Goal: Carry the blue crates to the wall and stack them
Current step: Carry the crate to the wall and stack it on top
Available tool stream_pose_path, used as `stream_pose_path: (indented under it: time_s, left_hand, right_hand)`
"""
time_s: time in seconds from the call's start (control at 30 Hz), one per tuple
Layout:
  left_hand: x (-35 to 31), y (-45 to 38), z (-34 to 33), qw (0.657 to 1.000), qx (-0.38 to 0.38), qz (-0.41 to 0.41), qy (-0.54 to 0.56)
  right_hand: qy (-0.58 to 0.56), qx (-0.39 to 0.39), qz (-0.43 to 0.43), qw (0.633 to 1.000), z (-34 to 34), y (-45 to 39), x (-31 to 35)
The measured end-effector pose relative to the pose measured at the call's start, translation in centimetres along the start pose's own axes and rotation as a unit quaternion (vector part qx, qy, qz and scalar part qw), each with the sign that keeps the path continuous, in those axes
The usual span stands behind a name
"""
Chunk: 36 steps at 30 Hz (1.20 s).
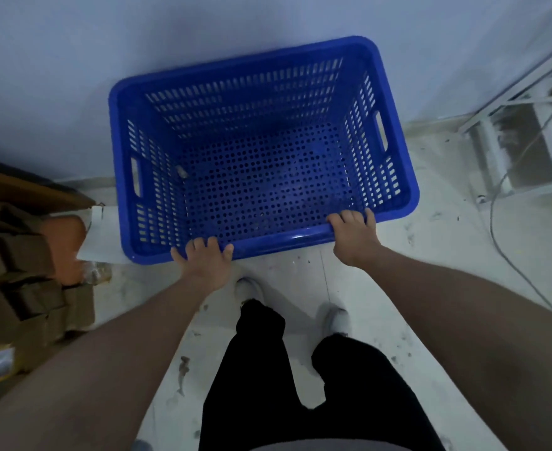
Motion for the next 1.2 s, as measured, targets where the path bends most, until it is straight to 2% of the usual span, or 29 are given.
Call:
stream_pose_path:
  time_s: [0.13, 0.37, 0.43, 0.53, 0.83, 1.03, 1.13, 1.2]
  left_hand:
    - [-0.3, 1.0, -0.9, 0.998, -0.056, 0.011, 0.021]
    - [0.1, -0.1, -2.2, 0.998, -0.03, 0.039, -0.044]
    - [-0.2, -0.5, -2.2, 0.996, -0.045, 0.038, -0.06]
    - [0.1, -0.7, -2.4, 0.996, -0.057, 0.025, -0.058]
    - [0.3, -1.3, -2.7, 0.996, -0.065, -0.01, -0.052]
    - [0.2, -0.9, -2.0, 0.998, -0.021, -0.012, -0.062]
    - [0.1, 0.0, 0.3, 0.999, 0.032, -0.012, 0.015]
    - [-0.7, 1.6, 3.0, 0.991, 0.026, -0.025, 0.13]
  right_hand:
    - [-0.006, -0.007, 0.048, 0.999, 0.1, 0.5, -0.6]
    - [0.046, 0.01, 0.028, 0.999, -0.5, 0.0, -0.1]
    - [0.054, -0.015, 0.015, 0.998, -0.7, -0.2, 0.2]
    - [0.069, -0.049, 0.014, 0.996, -1.0, -0.2, 0.4]
    - [0.059, -0.065, -0.014, 0.996, -1.5, 0.5, 0.3]
    - [0.078, -0.052, -0.002, 0.996, -1.2, 0.9, 0.3]
    - [0.024, 0.011, -0.018, 1.0, 0.3, 0.7, 0.2]
    - [-0.095, -0.048, -0.047, 0.993, 4.0, 1.2, 0.3]
Point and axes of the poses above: each hand's wrist, its own y-axis away from the middle knuckle, its own z-axis out of the back of the hand, x = y × z, the point moved 8 cm from there along -y, towards the middle knuckle, and after that the axes turned 7 degrees about -x, right-handed, at the moved point
